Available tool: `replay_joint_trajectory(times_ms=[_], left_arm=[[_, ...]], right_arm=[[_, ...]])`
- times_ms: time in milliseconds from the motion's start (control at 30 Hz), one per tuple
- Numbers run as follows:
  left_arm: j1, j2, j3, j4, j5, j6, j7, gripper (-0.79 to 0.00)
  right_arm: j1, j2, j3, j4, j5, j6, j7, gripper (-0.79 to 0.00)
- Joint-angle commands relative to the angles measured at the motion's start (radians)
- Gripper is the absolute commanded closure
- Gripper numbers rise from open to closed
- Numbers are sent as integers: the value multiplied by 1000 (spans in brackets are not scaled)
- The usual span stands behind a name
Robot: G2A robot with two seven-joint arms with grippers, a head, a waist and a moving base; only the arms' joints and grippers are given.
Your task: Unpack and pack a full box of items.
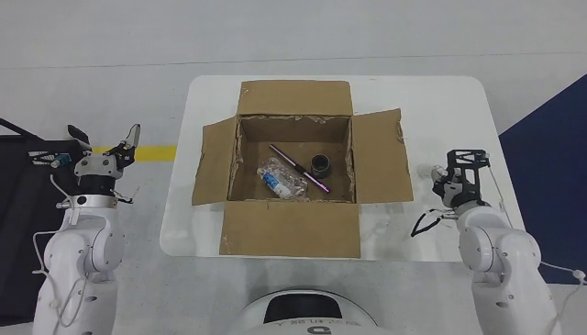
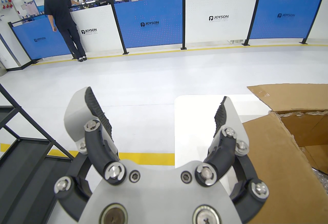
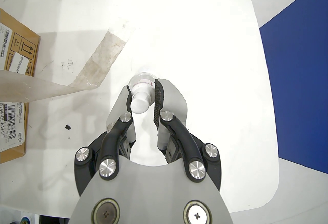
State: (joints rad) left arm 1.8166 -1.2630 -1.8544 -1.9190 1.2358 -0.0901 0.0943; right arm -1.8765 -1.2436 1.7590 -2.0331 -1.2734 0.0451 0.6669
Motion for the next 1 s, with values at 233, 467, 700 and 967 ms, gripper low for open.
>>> replay_joint_trajectory(times_ms=[233,467,700,967], left_arm=[[0,0,0,0,0,0,0,-785],[0,0,0,0,0,0,0,-785],[0,0,0,0,0,0,0,-785],[0,0,0,0,0,0,0,-785]], right_arm=[[17,0,-19,-8,-24,5,36,0],[47,0,-21,-11,-15,10,93,-40],[61,0,-29,-26,-21,15,127,-200],[61,-1,-32,-32,-26,23,137,-280]])
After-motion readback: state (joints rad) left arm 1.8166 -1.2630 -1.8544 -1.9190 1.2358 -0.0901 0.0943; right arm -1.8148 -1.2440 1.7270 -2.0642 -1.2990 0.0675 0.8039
